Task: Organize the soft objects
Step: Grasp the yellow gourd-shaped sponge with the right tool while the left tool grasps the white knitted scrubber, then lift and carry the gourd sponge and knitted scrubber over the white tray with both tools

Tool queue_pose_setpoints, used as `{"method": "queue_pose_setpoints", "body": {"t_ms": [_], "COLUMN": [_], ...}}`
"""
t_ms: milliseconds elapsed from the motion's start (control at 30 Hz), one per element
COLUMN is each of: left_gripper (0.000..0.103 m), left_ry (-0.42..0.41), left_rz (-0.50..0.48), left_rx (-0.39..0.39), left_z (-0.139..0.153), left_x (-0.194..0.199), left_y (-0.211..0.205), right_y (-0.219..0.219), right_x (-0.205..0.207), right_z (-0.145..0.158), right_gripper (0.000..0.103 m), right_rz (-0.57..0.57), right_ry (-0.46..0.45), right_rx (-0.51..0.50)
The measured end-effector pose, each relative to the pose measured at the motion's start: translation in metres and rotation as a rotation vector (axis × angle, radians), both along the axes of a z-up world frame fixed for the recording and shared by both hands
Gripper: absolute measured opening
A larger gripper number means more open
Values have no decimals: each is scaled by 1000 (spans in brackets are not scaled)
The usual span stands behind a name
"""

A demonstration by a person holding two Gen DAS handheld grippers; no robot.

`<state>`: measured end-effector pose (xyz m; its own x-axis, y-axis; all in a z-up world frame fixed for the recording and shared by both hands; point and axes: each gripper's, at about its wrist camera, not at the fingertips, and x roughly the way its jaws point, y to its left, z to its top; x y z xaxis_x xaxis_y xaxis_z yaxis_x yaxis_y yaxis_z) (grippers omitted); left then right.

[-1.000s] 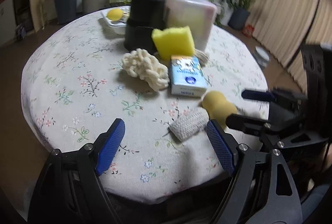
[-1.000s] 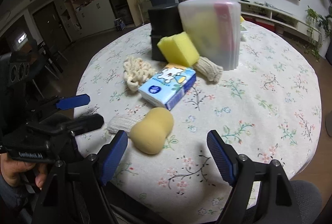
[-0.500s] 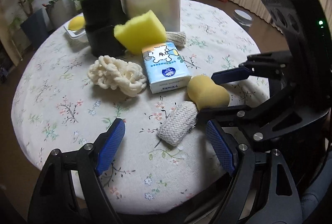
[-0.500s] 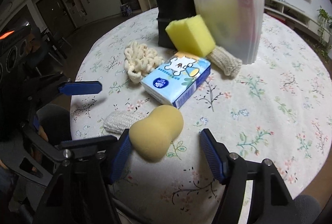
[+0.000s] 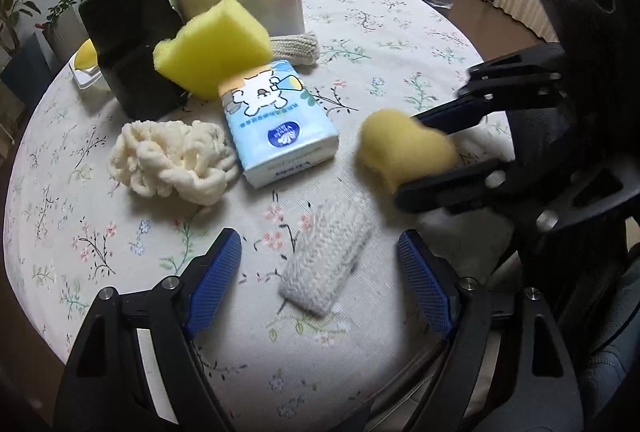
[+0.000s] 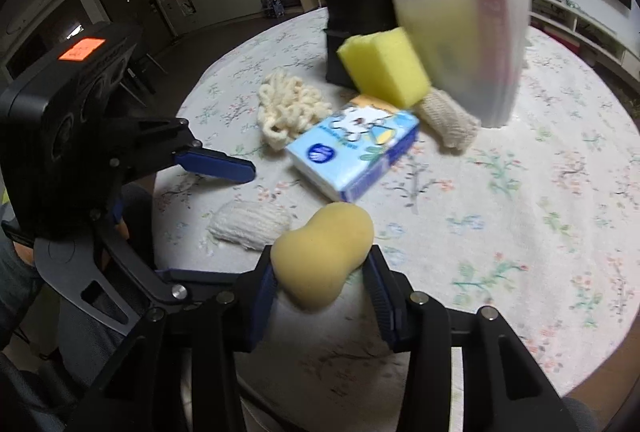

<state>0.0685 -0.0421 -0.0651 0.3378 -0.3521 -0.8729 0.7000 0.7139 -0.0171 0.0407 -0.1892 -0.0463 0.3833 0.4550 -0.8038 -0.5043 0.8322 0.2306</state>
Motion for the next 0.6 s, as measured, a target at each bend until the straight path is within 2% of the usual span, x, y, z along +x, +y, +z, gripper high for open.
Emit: {"method": "queue_pose_setpoints", "body": {"t_ms": [167, 367, 433, 467, 500, 600], "left_gripper": [79, 67, 59, 49, 34, 30], "left_ry": [8, 8, 2, 1, -1, -30], "left_rz": [33, 31, 29, 26, 20, 15], "left_rx": [-13, 20, 24, 24, 28, 59], "left_z": [-3, 0, 0, 1, 2, 2], "left_x": [7, 0, -2, -4, -6, -14], "left_y": [2, 2, 1, -1, -3, -10], "right_y": [-23, -19, -14, -13, -12, -12], "right_x": [-1, -8, -5, -5, -4, -2], "right_z": [5, 3, 0, -1, -2, -2], "right_gripper": [47, 47, 47, 47, 47, 47], "right_rz": [-54, -37, -33, -33, -34, -38], "right_ry": [-15, -17, -20, -21, -22, -19], "right_rx": [-27, -48, -54, -59, -61, -57]}}
